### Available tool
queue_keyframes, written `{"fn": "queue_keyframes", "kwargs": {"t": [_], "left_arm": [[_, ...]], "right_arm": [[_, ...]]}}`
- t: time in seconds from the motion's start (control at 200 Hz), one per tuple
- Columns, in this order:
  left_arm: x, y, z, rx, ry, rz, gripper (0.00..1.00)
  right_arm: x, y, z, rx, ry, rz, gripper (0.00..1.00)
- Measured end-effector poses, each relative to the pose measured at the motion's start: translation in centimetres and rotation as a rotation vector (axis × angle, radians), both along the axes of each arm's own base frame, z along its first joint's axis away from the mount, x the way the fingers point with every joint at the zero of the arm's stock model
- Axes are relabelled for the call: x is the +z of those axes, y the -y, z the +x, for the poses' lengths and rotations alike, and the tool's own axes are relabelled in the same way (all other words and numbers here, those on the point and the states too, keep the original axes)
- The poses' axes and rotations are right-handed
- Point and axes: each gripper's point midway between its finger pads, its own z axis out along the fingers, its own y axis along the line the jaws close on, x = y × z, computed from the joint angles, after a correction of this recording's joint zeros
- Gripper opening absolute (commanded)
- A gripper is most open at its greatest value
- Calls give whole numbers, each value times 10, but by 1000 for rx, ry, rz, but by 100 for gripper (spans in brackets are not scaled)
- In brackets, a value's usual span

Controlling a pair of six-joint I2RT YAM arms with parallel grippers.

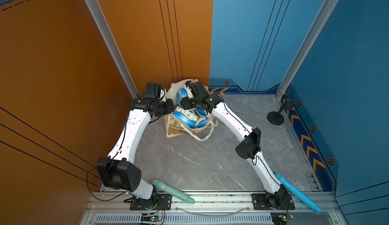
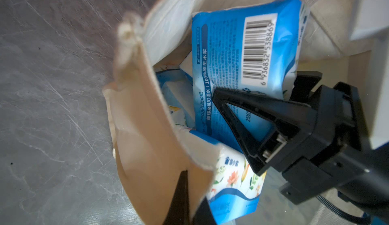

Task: Put tissues into the canvas bag
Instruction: Place the pack of facial tissues in the canvas bag, then adjust the canvas bag at the center of the board.

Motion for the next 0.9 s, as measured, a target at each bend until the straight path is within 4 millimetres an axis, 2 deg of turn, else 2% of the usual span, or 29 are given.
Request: {"fn": "queue_keyframes", "kwargs": {"t": [0.145, 0.3, 0.396, 0.486, 0.566, 0.621, 0.676, 0.731, 0.821, 0.901], "left_arm": [[1, 0, 1, 4, 2, 1, 0], [1, 0, 1, 5, 3, 3, 0], [1, -1, 2, 6, 3, 3, 0], [1, -1, 2, 6, 3, 4, 0], [1, -1, 2, 6, 3, 4, 0], [1, -1, 2, 7, 4, 4, 0], [1, -1, 2, 7, 4, 4, 0], [1, -2, 2, 8, 5, 4, 0], [3, -3, 3, 11, 9, 4, 0], [4, -4, 4, 15, 11, 3, 0]], "right_arm": [[1, -1, -1, 14, 7, -4, 78], [16, 2, -5, 32, 34, -2, 85], [42, 10, -15, 51, 59, 9, 88], [83, 24, -29, 62, 110, 44, 89], [128, 44, -43, 57, 175, 91, 87], [161, 65, -53, 41, 224, 126, 86], [185, 87, -58, 16, 266, 151, 84], [201, 114, -59, -23, 297, 156, 80], [201, 148, -53, -88, 307, 127, 75], [173, 168, -44, -142, 271, 61, 74]]}}
